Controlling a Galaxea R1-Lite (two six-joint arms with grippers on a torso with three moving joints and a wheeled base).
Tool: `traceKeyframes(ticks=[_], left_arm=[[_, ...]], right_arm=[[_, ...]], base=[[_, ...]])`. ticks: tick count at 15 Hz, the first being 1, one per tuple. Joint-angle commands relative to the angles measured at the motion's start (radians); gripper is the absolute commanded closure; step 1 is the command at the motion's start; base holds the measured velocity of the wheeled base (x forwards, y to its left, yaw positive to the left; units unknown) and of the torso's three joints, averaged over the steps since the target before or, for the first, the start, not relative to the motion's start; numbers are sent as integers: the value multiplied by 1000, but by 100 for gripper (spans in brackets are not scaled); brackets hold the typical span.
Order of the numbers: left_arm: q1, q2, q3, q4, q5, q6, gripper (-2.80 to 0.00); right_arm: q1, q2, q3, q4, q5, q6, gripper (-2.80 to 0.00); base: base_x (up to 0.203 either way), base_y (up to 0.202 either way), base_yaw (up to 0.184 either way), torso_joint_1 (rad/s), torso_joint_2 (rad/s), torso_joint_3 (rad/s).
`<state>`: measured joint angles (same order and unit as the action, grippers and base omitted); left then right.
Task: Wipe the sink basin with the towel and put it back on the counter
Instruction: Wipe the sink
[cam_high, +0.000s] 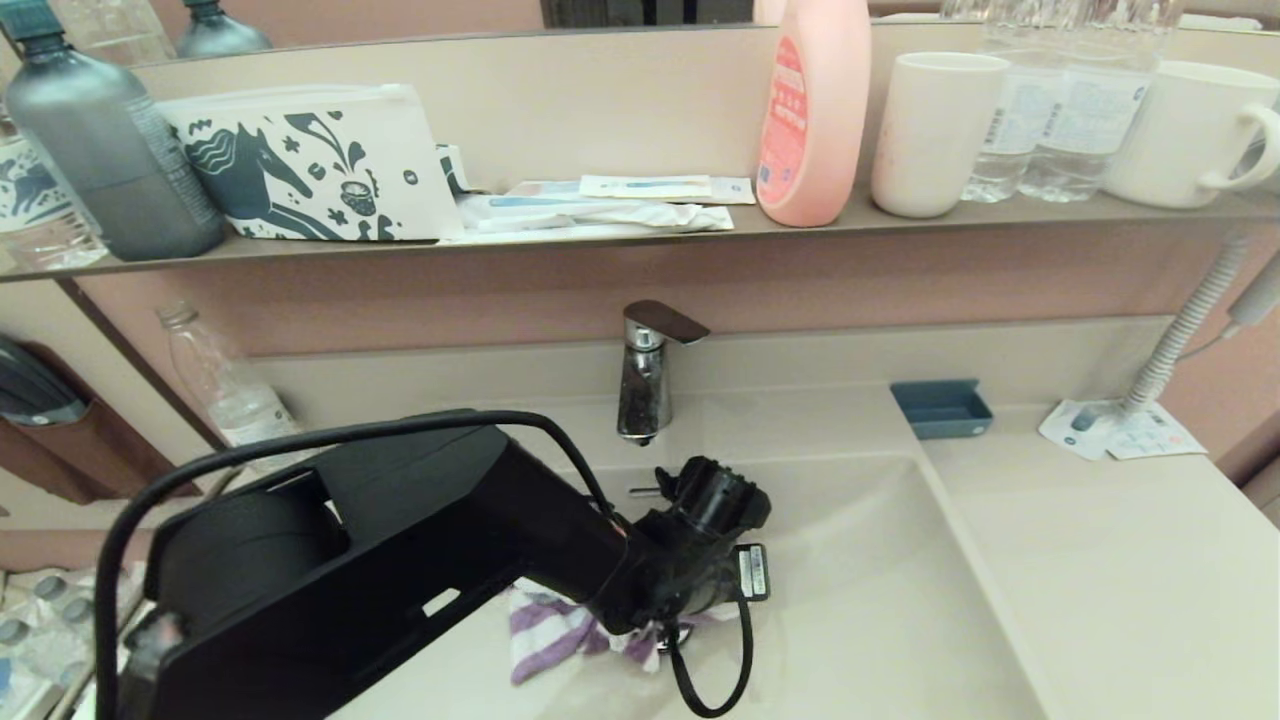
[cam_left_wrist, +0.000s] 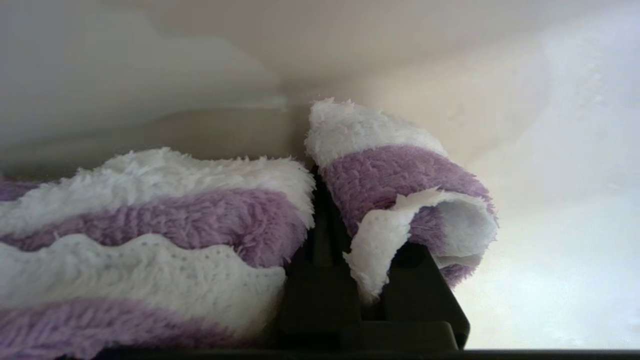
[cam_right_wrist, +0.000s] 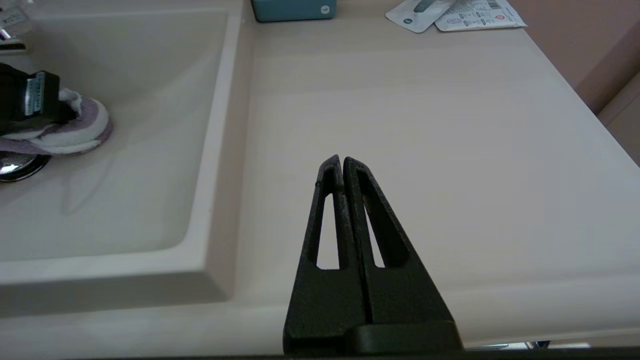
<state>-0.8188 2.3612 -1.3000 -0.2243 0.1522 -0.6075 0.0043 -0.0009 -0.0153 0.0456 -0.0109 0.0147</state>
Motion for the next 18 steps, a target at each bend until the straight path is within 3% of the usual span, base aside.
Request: traceKeyframes(ticks=[1, 5, 8, 11, 18], left_arm=[[-19, 22, -51, 18, 11, -12, 0], [-83, 32, -169, 152, 18, -56, 0], [-142, 11, -160, 252, 20, -135, 0], [-178, -29, -81, 281, 38, -176, 0], [-230, -252, 265, 270, 52, -181, 0]], right_arm=[[0, 1, 0, 0, 0, 0, 0], [0, 1, 0, 0, 0, 1, 0], [0, 1, 0, 0, 0, -1, 0], [0, 1, 0, 0, 0, 1, 0], [0, 1, 0, 0, 0, 1, 0]], base=[[0, 0, 0, 0, 0, 0], [0, 0, 0, 0, 0, 0], [0, 0, 0, 0, 0, 0], [0, 0, 0, 0, 0, 0], [0, 0, 0, 0, 0, 0]])
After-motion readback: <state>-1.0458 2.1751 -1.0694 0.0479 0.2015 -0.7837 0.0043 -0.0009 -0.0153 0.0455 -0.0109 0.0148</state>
